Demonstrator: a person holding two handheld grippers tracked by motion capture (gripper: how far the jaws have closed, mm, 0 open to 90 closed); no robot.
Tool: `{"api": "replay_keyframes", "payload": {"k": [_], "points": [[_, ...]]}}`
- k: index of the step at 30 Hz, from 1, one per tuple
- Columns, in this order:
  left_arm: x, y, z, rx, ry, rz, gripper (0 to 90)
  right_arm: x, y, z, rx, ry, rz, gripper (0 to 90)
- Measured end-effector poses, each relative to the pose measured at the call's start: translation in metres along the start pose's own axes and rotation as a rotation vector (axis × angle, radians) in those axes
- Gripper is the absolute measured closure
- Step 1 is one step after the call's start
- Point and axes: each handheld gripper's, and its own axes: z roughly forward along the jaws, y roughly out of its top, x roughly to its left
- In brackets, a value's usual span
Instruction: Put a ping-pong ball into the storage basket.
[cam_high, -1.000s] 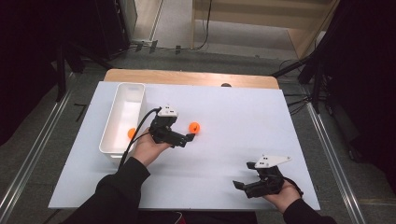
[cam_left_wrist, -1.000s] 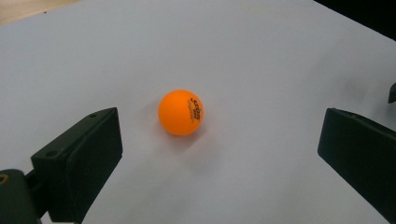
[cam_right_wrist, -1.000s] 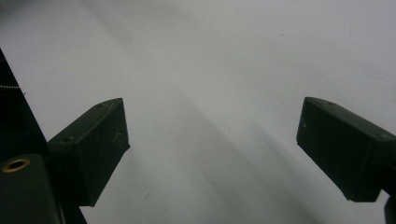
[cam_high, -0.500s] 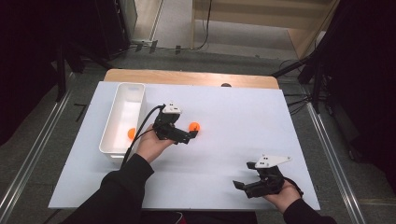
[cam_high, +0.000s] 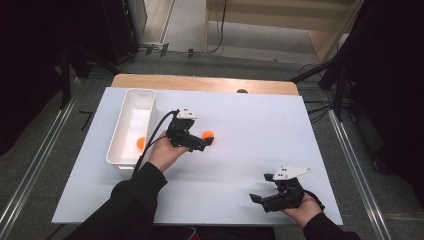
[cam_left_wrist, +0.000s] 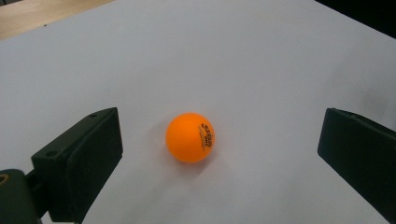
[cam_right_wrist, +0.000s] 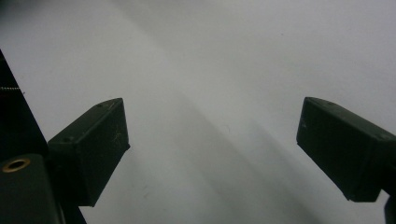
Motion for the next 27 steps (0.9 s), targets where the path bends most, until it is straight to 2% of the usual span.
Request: {"api": "replay_keyframes", "payload": {"k": [4, 8, 11, 19, 24, 26, 27], "points": [[0.000, 0.001, 0.004, 0.010, 0.006, 0.011, 0.3, -0.001, 0.000, 0.000, -0.004, -0.002, -0.005, 7.8], [-0.001, 0.001, 0.005, 0.009, 0.036, 0.032, 3.3, -0.001, 0.000, 0.000, -0.004, -0.001, -0.005, 7.8], [0.000, 0.002, 0.006, 0.002, 0.024, 0.017, 3.8, -0.001, 0.000, 0.000, -0.008, -0.001, -0.002, 7.8], [0.001, 0.004, 0.009, -0.002, 0.022, 0.008, 3.8, -0.004, 0.001, 0.001, -0.020, -0.002, 0.000, 7.8], [0.000, 0.004, 0.012, -0.020, 0.041, 0.015, 3.9, -0.007, 0.002, 0.002, -0.029, -0.015, 0.029, 7.8], [0.000, 0.004, 0.012, -0.028, 0.042, 0.016, 3.9, -0.007, 0.003, 0.002, -0.034, -0.016, 0.055, 7.8], [0.000, 0.004, 0.012, -0.031, 0.040, 0.012, 3.9, -0.007, 0.003, 0.002, -0.041, -0.022, 0.051, 7.8]]}}
